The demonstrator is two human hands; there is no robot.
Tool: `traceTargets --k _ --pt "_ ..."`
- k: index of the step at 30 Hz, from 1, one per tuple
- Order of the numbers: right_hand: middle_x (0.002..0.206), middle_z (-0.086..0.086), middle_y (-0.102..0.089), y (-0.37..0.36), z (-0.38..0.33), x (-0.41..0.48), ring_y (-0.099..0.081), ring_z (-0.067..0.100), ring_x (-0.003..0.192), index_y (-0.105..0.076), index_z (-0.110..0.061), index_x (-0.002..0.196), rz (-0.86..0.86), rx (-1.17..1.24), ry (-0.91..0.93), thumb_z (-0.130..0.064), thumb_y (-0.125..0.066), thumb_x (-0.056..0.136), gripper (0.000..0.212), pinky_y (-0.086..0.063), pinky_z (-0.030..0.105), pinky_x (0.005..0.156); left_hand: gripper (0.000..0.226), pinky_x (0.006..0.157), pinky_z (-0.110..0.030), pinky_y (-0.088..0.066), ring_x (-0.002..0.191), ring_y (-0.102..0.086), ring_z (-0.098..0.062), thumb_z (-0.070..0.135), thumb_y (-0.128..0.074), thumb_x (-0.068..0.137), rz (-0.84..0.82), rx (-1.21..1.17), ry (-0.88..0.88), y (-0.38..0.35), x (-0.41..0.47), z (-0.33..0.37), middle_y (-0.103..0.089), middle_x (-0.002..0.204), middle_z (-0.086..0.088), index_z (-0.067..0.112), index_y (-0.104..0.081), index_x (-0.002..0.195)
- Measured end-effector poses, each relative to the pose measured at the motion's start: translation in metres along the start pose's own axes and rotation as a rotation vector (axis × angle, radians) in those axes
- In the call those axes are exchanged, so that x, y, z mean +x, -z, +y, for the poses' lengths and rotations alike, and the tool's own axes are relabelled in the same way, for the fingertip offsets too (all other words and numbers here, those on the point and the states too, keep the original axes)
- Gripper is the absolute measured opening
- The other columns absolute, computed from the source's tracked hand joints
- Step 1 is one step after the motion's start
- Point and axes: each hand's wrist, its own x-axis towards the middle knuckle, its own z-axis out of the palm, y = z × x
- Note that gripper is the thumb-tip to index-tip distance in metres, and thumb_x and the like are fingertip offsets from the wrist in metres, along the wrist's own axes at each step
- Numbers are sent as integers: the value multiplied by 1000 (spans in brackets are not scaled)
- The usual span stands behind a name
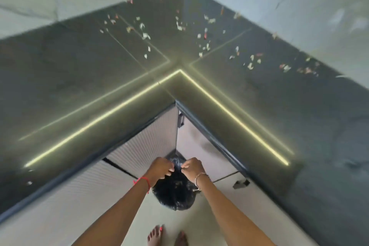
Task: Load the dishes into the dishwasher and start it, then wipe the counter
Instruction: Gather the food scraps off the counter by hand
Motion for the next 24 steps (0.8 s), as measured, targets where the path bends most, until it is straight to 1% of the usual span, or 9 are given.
traceTargets --k 1,3,5,7,8,13,16,22,24 --pt "68 17 -58 9 -8 -8 -57 16 80 -59 -6 58 13 -35 34 0 -51 79 23 -44 23 71 20 49 -18 -33 54 -52 -11 6 -50 89 3 12 -49 5 -12 8 -60 78 -9 10 -59 72" --pt "55 8 -48 29 -24 -27 -51 19 71 -47 -10 50 59 -64 95 2 -49 75 28 -39 23 64 20 48 -14 -40 60 -57 -12 4 -51 90 35 27 -163 17 -41 26 -62 77 -9 9 -62 74" --pt "75 13 -66 50 -42 -44 -61 26 82 -66 -3 68 106 -82 177 3 -47 77 22 -49 25 75 15 50 -11 -43 62 -59 -8 4 -51 90 73 51 -287 30 -62 47 -62 77 -7 9 -62 81" --pt "102 15 -69 68 -54 -54 -63 25 100 -71 1 93 160 -87 284 2 -46 81 28 -47 29 94 17 56 -15 -43 55 -60 2 6 -50 92 96 73 -385 41 -75 66 -63 77 -3 14 -61 82" --pt "106 15 -69 77 -61 -61 -62 25 103 -71 1 96 189 -91 325 2 -46 82 29 -44 30 98 18 58 -17 -43 51 -59 7 7 -50 92 117 72 -426 46 -79 76 -64 77 -2 15 -61 80" --pt "100 13 -71 123 -87 -74 -62 24 97 -73 -2 94 431 71 436 1 -48 84 27 -44 27 94 15 58 -18 -45 52 -60 6 7 -53 90 202 45 -609 68 -94 128 -68 76 -3 10 -67 88" --pt "102 11 -70 148 -93 -69 -63 19 96 -71 -2 98 537 122 435 2 -47 86 27 -41 12 85 18 53 -14 -44 52 -61 4 3 -51 90 172 21 -652 72 -85 159 -67 73 2 13 -65 86" --pt "106 14 -67 196 -94 -22 -61 26 103 -70 1 98 735 159 352 5 -48 84 26 -38 20 90 14 47 -6 -41 47 -59 6 -1 -51 89 123 107 -736 81 -36 224 -64 69 2 6 -63 88" --pt "109 15 -66 212 -91 -6 -59 27 105 -68 3 101 786 167 314 6 -49 84 26 -35 18 91 14 46 -5 -39 46 -58 5 -3 -53 87 102 139 -760 84 -14 244 -63 61 8 4 -64 86"
